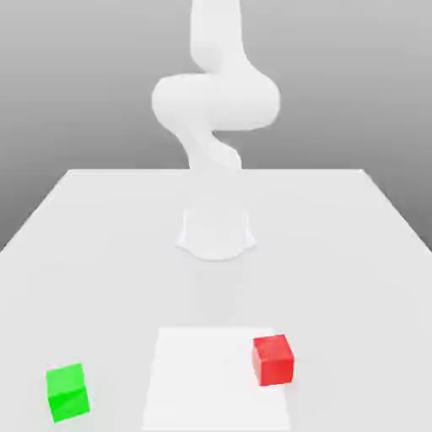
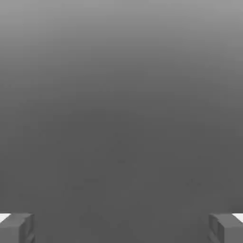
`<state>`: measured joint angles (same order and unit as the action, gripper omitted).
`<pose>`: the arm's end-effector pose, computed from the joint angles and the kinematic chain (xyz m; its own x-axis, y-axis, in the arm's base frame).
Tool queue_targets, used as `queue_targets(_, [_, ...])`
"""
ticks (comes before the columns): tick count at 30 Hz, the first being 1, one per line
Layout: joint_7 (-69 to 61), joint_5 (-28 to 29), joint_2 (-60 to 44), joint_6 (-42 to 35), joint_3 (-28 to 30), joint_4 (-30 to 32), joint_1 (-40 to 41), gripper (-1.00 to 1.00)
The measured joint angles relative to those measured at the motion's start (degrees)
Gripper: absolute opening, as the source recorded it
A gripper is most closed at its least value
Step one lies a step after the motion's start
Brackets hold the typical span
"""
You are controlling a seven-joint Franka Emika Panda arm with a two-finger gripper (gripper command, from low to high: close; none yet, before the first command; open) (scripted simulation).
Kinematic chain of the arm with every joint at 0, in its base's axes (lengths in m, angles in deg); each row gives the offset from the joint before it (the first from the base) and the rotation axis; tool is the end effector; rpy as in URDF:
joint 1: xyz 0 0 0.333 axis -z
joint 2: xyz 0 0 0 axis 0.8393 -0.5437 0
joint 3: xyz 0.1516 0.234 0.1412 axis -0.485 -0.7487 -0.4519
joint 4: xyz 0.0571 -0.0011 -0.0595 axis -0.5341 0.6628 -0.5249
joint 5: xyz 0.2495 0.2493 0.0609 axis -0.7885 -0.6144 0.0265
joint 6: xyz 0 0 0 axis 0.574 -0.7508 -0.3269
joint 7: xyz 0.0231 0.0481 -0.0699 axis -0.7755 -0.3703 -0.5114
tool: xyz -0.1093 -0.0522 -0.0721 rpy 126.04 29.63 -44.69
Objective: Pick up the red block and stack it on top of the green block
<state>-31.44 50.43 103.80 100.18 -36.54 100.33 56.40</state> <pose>0.3704 0.0087 0.6361 0.5386 -0.7074 0.4577 -0.5283 -0.7067 -0.4706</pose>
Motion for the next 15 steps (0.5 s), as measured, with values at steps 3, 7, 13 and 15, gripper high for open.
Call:
queue_targets(3, [0.1,-0.2,-6.6,3.5,-0.6,3.0,-1.0,0.00])
queue_targets(7, [0.1,-0.6,-15.0,8.0,-1.7,6.9,-2.0,0.00])
queue_targets(13, [0.6,-0.6,-27.4,14.7,-3.4,12.7,-3.4,0.00])
queue_targets(15, [0.9,-0.4,-31.6,16.9,-4.0,14.6,-3.9,0.00])
